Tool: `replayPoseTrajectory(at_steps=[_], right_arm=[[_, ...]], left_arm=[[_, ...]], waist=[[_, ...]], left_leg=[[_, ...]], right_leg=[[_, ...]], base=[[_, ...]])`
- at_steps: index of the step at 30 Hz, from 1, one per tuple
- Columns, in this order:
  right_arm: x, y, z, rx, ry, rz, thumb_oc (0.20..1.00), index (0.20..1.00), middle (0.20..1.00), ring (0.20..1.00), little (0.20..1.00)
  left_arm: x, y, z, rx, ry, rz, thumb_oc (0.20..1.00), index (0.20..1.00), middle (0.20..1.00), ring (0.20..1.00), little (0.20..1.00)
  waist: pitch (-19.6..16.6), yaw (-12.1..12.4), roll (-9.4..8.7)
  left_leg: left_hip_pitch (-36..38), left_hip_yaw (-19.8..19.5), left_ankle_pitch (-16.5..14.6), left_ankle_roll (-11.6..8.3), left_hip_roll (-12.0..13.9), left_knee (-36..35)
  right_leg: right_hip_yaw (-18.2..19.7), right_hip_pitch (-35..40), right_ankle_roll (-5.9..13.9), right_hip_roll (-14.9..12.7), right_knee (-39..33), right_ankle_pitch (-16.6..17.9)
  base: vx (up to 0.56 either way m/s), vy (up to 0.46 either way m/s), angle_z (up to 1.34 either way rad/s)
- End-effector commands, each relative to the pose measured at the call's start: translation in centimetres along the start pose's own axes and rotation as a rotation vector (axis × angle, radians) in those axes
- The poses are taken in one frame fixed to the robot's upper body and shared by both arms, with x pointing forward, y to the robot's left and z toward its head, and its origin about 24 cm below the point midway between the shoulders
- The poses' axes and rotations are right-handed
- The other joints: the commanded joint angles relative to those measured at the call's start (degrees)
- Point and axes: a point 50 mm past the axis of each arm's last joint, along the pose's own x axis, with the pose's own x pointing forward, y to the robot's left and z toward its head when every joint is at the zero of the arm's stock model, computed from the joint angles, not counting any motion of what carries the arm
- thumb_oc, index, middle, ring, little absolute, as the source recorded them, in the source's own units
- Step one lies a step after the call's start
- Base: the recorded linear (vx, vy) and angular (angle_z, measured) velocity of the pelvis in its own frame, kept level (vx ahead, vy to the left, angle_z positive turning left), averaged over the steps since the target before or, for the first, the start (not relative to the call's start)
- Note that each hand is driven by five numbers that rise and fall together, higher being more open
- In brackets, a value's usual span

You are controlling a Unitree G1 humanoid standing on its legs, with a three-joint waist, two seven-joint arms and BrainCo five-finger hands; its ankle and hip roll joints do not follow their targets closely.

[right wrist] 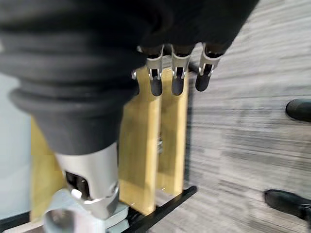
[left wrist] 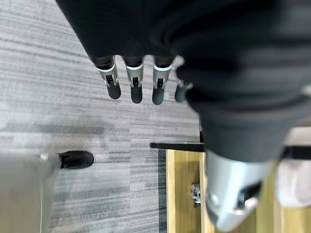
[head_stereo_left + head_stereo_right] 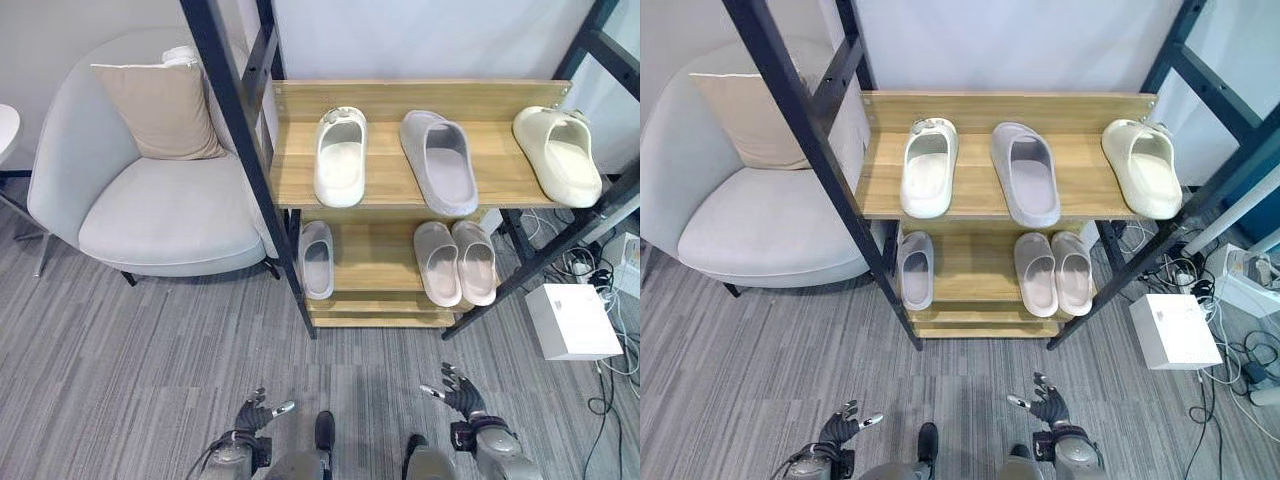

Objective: Arrange the slippers neatly on the shoe rack.

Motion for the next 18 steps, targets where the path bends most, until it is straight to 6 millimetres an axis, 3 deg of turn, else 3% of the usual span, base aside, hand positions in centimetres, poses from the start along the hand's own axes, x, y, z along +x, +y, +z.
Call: replayPoseTrajectory(at_steps=[1, 4, 6, 9, 12, 15, 16, 18], right_arm=[[0.4, -0.9, 2.1, -0.020, -0.084, -0.014, 1.000, 1.000, 1.000, 1.000, 1.000], [0.2, -1.2, 1.7, -0.016, -0.072, -0.024, 1.000, 1.000, 1.000, 1.000, 1.000], [0.0, -1.4, 1.0, -0.015, -0.050, -0.024, 1.000, 1.000, 1.000, 1.000, 1.000], [-0.2, -1.9, 0.8, -0.012, -0.044, -0.028, 1.000, 1.000, 1.000, 1.000, 1.000], [-0.1, -2.3, 1.1, -0.023, -0.056, -0.028, 1.000, 1.000, 1.000, 1.000, 1.000], [-0.1, -2.5, 1.0, -0.039, -0.049, -0.032, 1.000, 1.000, 1.000, 1.000, 1.000], [-0.4, -2.8, 0.8, -0.047, -0.045, -0.041, 1.000, 1.000, 1.000, 1.000, 1.000], [-0.5, -2.8, 0.7, -0.050, -0.042, -0.039, 1.000, 1.000, 1.000, 1.000, 1.000]], left_arm=[[0.5, -0.2, 2.5, -0.026, -0.095, -0.001, 1.000, 1.000, 1.000, 1.000, 1.000], [0.5, -0.2, 2.4, -0.025, -0.092, -0.001, 1.000, 1.000, 1.000, 1.000, 1.000], [0.4, -0.3, 1.8, -0.030, -0.071, -0.002, 1.000, 1.000, 1.000, 1.000, 1.000], [0.4, -0.7, 1.6, -0.039, -0.062, -0.016, 1.000, 1.000, 1.000, 1.000, 1.000], [0.4, -1.1, 2.0, -0.039, -0.072, -0.026, 1.000, 1.000, 1.000, 1.000, 1.000], [0.5, -1.5, 2.1, -0.045, -0.075, -0.036, 1.000, 1.000, 1.000, 1.000, 1.000], [0.4, -1.7, 2.2, -0.025, -0.082, -0.047, 1.000, 1.000, 1.000, 1.000, 1.000], [0.3, -1.8, 2.3, -0.029, -0.090, -0.055, 1.000, 1.000, 1.000, 1.000, 1.000]], waist=[[2.2, -1.8, -0.13], [2.2, -2.7, -0.28], [1.3, -2.5, -0.65], [1.3, -2.1, -0.71], [2.3, -1.6, -1.30], [2.2, -0.9, -1.52], [1.9, -0.7, -1.32], [1.2, -1.0, -1.06]], left_leg=[[3.0, -3.4, -5.7, -2.83, 2.1, 2.6], [5.2, -4.7, -7.4, -3.88, 2.6, 3.6], [5.5, -4.7, -8.1, -4.65, 3.3, 5.7], [3.2, -5.7, -5.2, -6.66, 3.3, 13.7], [-0.1, -7.3, -3.2, -7.32, 1.7, 20.9], [-2.1, -6.6, -4.7, -6.70, 1.8, 15.6], [-4.3, -4.5, -3.1, -6.47, 3.1, 11.5], [-2.8, -3.3, -2.9, -6.35, 3.8, 9.0]], right_leg=[[0.8, 1.6, -0.10, 4.1, -10.7, 7.5], [2.0, 2.6, 0.03, 4.4, -12.0, 7.9], [1.9, 4.6, -1.24, 5.1, -12.8, 7.6], [1.0, 7.7, -2.86, 6.1, -13.6, 6.6], [0.9, 9.2, -3.89, 5.9, -13.4, 5.8], [1.1, 10.9, -4.03, 6.1, -14.1, 4.5], [0.0, 11.7, -3.72, 6.4, -13.9, 3.8], [-0.2, 12.2, -3.79, 6.9, -14.2, 3.6]], base=[[0.30, -0.154, 0.03], [0.24, -0.169, 0.37], [0.28, -0.258, 0.60], [0.16, -0.217, 0.23], [0.07, -0.118, 0.14], [0.12, -0.080, 0.05], [0.15, -0.052, 0.07], [0.08, -0.022, 0.16]])
